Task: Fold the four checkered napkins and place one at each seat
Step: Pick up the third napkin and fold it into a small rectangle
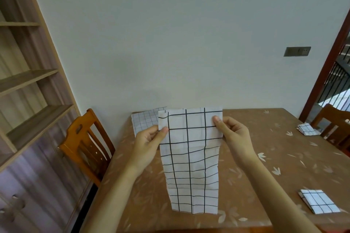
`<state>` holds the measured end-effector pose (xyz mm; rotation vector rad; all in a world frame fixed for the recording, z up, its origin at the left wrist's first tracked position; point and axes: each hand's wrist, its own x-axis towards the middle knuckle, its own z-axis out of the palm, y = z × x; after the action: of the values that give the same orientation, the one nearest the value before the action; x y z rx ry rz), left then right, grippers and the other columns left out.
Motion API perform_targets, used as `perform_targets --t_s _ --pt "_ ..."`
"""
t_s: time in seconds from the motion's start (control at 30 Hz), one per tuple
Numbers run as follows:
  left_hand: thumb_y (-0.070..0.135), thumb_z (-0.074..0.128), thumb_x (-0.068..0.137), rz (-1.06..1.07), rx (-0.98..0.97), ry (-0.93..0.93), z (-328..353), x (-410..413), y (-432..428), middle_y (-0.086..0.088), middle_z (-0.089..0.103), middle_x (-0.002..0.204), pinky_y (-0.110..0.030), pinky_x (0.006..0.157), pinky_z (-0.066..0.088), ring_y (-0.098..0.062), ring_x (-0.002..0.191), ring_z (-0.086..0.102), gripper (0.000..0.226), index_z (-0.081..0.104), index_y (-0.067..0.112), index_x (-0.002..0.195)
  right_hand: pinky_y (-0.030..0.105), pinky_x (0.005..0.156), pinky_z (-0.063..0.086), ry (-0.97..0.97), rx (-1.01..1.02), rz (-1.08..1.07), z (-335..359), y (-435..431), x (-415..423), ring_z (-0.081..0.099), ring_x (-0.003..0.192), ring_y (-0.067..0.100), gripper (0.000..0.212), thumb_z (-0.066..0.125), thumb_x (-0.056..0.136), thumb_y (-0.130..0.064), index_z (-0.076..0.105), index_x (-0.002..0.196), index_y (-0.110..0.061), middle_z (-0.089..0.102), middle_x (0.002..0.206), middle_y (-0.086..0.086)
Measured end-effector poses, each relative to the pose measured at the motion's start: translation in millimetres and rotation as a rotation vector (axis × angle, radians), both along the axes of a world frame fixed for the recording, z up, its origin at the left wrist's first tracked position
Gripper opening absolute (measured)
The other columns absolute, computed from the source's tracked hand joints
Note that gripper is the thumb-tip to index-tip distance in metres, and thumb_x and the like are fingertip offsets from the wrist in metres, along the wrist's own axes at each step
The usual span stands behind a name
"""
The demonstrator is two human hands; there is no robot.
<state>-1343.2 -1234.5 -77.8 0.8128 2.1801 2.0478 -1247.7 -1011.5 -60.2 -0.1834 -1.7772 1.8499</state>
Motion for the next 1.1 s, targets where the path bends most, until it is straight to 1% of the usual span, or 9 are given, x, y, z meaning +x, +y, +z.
perform_targets --t_s 0.1,0.17,0.23,0.37,0.5,0.63,0.73,0.9,1.1 --pt "0.041 0.063 0.097 -0.017 0.043 -0.005 1 -3 -2 -0.025 0.072 0.098 -0.035 0.089 0.046 -0.023 0.093 0.06 0.046 0.071 -0.004 0.103 0.027 0.075 0.047 -0.005 0.024 0.074 -2 3 2 0.059 0.07 0.013 0.026 0.066 0.091 -0.037 0.073 0.085 -0.012 0.064 0.074 0.001" --pt "0.056 0.065 0.091 -0.016 0.059 0.007 3 -4 -4 -0.01 0.062 0.093 -0.038 0.088 0.041 -0.022 0.092 0.053 0.067 0.064 -0.01 0.103 0.027 0.083 0.056 -0.043 0.071 0.236 -5 5 6 0.073 0.088 0.011 0.023 0.065 0.091 -0.031 0.073 0.104 -0.014 0.078 0.094 -0.003" --pt "0.053 0.064 0.092 -0.015 0.071 0.008 5 -4 -5 -0.009 0.063 0.094 -0.036 0.089 0.043 -0.022 0.093 0.055 0.06 0.067 -0.007 0.103 0.033 0.093 0.058 -0.123 0.127 0.329 -10 6 7 0.073 0.105 0.02 0.03 0.07 0.088 -0.021 0.071 0.116 -0.011 0.077 0.111 0.004" --pt "0.024 0.06 0.099 -0.023 0.027 0.018 10 0 -7 0.002 0.078 0.106 -0.019 0.093 0.051 -0.004 0.106 0.069 0.016 0.075 0.021 0.104 0.041 0.093 0.058 -0.154 0.208 0.271 -22 7 5 0.075 0.101 0.024 0.019 0.073 0.087 -0.006 0.077 0.105 -0.007 0.079 0.105 0.007" --pt "0.046 0.079 0.079 -0.105 -0.126 0.024 3 -10 -18 0.006 0.077 0.115 -0.039 0.098 0.056 -0.013 0.11 0.073 0.044 0.069 0.031 0.12 0.03 0.081 0.061 -0.086 0.163 0.182 -20 9 5 0.076 0.094 0.02 0.015 0.071 0.088 -0.002 0.078 0.1 -0.008 0.08 0.097 0.005" --pt "0.073 0.077 0.068 -0.027 -0.284 0.091 -5 -16 -26 0.011 0.078 0.107 -0.049 0.097 0.056 -0.009 0.104 0.074 0.052 0.074 0.037 0.107 0.025 0.079 0.06 -0.052 0.151 0.182 -15 11 6 0.076 0.091 0.016 0.016 0.069 0.09 -0.003 0.078 0.1 -0.012 0.08 0.096 0.002" --pt "0.074 0.072 0.073 -0.012 -0.283 0.109 -3 -16 -28 0.013 0.078 0.106 -0.05 0.099 0.055 -0.009 0.106 0.073 0.049 0.077 0.036 0.103 0.019 0.06 0.047 -0.049 0.226 0.136 -12 13 8 0.06 0.056 0.01 0.024 0.068 0.092 -0.007 0.075 0.072 -0.02 0.065 0.062 -0.01" --pt "0.041 0.067 0.092 -0.033 -0.237 0.085 7 -12 -29 0.016 0.077 0.11 -0.054 0.103 0.051 -0.008 0.108 0.072 0.017 0.075 0.047 0.106 0.019 0.076 0.056 -0.031 0.182 0.173 -10 19 11 0.073 0.098 0.008 0.051 0.05 0.094 0.013 0.082 0.095 -0.026 0.079 0.105 -0.008" --pt "0.013 0.057 0.101 -0.003 -0.114 -0.033 7 -9 -29 0.007 0.079 0.108 -0.057 0.104 0.049 -0.016 0.108 0.072 0.031 0.08 0.035 0.098 0.018 0.066 0.053 -0.033 0.165 0.206 -7 18 12 0.069 0.081 0.007 0.051 0.047 0.094 0.008 0.081 0.076 -0.026 0.078 0.088 -0.005"
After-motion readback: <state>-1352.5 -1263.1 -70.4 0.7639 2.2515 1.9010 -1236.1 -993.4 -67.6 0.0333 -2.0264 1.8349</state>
